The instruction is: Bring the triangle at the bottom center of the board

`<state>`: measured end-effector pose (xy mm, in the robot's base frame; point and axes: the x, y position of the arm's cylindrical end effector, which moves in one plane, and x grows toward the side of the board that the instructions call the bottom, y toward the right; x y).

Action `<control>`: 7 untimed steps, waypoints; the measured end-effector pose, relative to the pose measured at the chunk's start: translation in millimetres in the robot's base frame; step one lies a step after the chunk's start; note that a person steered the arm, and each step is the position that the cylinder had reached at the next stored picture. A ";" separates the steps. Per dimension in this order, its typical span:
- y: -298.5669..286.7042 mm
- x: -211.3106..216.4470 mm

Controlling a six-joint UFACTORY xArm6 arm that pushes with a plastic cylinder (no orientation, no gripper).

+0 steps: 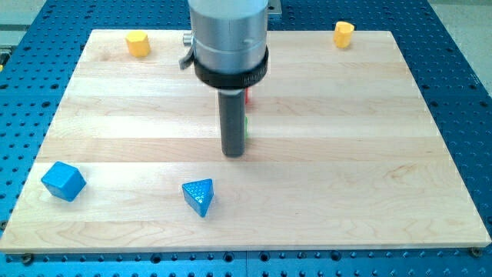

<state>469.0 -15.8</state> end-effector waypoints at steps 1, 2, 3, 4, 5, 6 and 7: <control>9.6 12.3; 74.2 90.5; 63.2 149.5; 16.2 144.3; -29.7 126.1; -86.2 124.1; -85.0 79.6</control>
<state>548.6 -100.8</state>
